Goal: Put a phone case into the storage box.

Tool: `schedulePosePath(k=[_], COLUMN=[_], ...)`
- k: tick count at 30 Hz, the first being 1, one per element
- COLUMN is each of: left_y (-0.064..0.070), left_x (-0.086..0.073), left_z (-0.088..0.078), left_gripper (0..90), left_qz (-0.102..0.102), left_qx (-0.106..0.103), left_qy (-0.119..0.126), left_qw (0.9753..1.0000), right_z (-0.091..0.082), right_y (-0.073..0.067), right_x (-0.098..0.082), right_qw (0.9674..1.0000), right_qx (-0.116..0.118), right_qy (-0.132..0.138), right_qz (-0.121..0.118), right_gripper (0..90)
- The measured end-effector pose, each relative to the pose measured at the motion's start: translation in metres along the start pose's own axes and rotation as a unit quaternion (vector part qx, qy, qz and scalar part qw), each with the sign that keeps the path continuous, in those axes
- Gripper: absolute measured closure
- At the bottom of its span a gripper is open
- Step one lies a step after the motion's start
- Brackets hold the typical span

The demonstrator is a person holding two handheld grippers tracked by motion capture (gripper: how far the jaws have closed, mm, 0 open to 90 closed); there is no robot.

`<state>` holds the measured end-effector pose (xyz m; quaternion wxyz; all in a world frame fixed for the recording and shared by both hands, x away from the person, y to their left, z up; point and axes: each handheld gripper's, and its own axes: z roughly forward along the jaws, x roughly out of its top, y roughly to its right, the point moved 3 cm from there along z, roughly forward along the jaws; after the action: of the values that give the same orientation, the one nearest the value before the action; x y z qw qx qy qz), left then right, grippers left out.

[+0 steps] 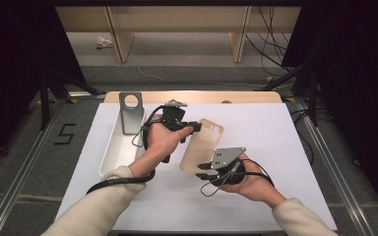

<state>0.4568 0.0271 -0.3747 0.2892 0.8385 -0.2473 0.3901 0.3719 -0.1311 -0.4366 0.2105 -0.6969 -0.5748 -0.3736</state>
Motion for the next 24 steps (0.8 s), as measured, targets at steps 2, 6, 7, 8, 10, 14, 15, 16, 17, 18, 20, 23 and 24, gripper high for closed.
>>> schedulePosePath(k=[2,6,7,8,10,14,15,16,17,18,20,23,24], left_y=[-0.002,-0.006,-0.007,-0.007,-0.009,-0.015,-0.016,-0.018,-0.02,-0.022,-0.026,-0.032,-0.034], left_x=[-0.001,0.0,0.0,0.0,0.0,0.0,0.0,0.0,-0.001,-0.001,-0.001,-0.002,-0.002], left_z=[-0.003,-0.01,-0.012,-0.014,-0.018,-0.027,-0.029,-0.031,-0.033,-0.035,-0.039,-0.045,-0.048], left_gripper=[83.0,83.0,83.0,82.9,82.9,82.8,82.8,82.8,82.8,82.8,82.8,82.7,82.7], left_qz=[0.007,0.018,0.021,0.023,0.029,0.032,0.032,0.029,0.03,0.031,0.032,0.029,0.029], left_qx=[0.0,-0.001,-0.003,-0.005,-0.01,-0.014,-0.013,-0.012,-0.012,-0.011,-0.006,-0.004,-0.003], left_qy=[0.007,0.024,0.031,0.036,0.048,0.068,0.072,0.077,0.081,0.085,0.091,0.1,0.104], left_qw=[0.9999,0.9995,0.9993,0.9991,0.9984,0.9971,0.9968,0.9965,0.9962,0.9959,0.9953,0.9946,0.9941], right_z=[-0.002,-0.01,-0.012,-0.013,-0.016,-0.018,-0.018,-0.019,-0.02,-0.021,-0.025,-0.03,-0.031], right_y=[0.002,0.008,0.01,0.011,0.014,0.017,0.017,0.018,0.018,0.019,0.019,0.022,0.022], right_x=[-0.001,-0.003,-0.003,-0.003,-0.004,-0.007,-0.008,-0.008,-0.008,-0.009,-0.01,-0.013,-0.014], right_qw=[0.9999,0.9984,0.9978,0.9969,0.9956,0.9928,0.9923,0.9917,0.9909,0.9901,0.9884,0.9857,0.9846], right_qx=[-0.009,-0.038,-0.046,-0.051,-0.057,-0.062,-0.064,-0.066,-0.066,-0.067,-0.074,-0.082,-0.083], right_qy=[0.006,0.02,0.024,0.029,0.033,0.045,0.047,0.05,0.054,0.056,0.064,0.073,0.075], right_qz=[0.011,0.036,0.043,0.054,0.067,0.093,0.096,0.099,0.104,0.109,0.116,0.128,0.134], right_gripper=[58.3,47.2,43.3,40.0,36.4,29.8,28.7,27.9,26.5,24.0,21.6,19.8,19.5])
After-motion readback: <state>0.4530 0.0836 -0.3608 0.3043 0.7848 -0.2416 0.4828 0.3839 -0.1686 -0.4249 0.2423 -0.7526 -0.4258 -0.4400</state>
